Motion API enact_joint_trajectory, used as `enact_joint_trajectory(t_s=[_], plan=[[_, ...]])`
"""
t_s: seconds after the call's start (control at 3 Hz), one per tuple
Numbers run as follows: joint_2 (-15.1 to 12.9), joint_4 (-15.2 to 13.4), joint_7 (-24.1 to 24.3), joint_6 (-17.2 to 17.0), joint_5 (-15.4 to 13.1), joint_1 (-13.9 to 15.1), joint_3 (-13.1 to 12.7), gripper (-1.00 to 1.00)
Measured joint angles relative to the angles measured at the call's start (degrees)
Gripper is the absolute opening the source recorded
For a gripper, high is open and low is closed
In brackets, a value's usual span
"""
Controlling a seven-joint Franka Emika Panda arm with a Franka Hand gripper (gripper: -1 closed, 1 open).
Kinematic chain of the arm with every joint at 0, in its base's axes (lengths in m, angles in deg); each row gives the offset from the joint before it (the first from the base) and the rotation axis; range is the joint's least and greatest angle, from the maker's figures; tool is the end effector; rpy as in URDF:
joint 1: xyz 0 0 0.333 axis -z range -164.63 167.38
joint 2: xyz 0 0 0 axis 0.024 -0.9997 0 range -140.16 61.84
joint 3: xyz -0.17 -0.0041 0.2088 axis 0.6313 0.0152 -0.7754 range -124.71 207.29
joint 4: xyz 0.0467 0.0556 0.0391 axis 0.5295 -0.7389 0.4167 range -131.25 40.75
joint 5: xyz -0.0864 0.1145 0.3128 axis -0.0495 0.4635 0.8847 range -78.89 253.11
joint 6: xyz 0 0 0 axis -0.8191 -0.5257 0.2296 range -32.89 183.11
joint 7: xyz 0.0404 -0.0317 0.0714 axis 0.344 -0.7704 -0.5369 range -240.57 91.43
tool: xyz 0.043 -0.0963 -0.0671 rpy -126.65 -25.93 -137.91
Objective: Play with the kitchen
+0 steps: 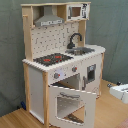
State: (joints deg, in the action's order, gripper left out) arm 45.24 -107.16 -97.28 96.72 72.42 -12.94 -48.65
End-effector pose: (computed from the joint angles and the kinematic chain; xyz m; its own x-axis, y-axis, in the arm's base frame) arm 0.0464 0.3680 0.3308 0.1717 0.8125 -0.5571 -0.0134 0.5674 0.8233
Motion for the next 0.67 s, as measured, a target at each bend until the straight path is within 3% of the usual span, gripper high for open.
enact_joint_trajectory(t_s=[0.33,0.67], plan=[[0.1,5.7,0.1,0.0,-0.4,1.8,1.7,1.00],[0.1,10.4,1.3,0.0,-0.4,5.1,1.8,1.00]])
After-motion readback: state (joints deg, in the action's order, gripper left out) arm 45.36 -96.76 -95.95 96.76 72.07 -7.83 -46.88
